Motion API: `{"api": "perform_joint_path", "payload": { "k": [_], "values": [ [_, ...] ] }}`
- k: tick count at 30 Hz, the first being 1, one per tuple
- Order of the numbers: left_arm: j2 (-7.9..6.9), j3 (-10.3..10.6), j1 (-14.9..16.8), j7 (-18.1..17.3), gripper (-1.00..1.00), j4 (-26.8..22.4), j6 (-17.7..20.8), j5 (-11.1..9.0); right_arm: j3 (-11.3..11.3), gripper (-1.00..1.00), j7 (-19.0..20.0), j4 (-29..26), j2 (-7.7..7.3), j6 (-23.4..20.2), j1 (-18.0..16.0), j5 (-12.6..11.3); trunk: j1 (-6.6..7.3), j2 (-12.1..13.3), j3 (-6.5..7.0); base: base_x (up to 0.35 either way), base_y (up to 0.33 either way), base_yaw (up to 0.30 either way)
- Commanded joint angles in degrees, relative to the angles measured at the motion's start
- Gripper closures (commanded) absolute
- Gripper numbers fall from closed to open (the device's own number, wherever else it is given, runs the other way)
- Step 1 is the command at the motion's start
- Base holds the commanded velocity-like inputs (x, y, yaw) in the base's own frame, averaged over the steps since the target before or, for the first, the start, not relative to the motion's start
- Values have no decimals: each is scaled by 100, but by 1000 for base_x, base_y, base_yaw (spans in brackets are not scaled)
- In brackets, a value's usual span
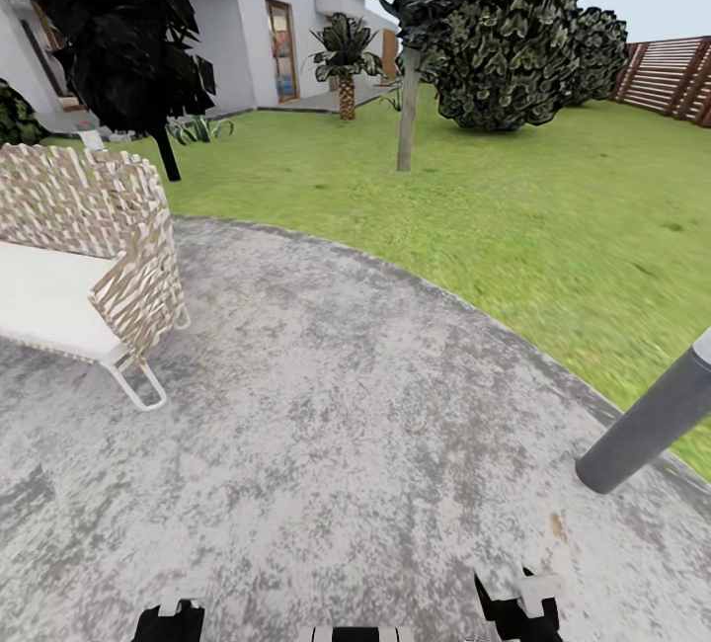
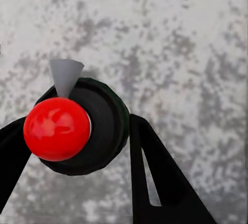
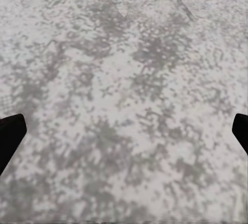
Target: In the garden, pick up the pesticide atomizer on the floor and spray pesticide onto both trees until each tree trunk is fully covered.
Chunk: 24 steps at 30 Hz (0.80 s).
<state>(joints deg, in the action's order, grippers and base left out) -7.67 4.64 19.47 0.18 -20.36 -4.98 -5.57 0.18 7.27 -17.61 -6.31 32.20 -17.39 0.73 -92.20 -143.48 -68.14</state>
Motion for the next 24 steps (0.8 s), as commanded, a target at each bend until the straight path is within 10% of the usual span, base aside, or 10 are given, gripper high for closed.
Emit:
{"api": "perform_joint_path", "payload": {
  "k": [1, 24],
  "values": [
    [-6, 46, 5, 0, 100, 6, -21, -58, 0, -100, 11, 4, -2, 15, -1, 6, 4, -2, -4, -236, -194, 279],
    [-77, -595, 3, -9, 100, 14, -35, -198, 0, -100, 12, 3, -2, 16, -1, 6, 4, -2, -4, -200, -142, 279]
  ]
}}
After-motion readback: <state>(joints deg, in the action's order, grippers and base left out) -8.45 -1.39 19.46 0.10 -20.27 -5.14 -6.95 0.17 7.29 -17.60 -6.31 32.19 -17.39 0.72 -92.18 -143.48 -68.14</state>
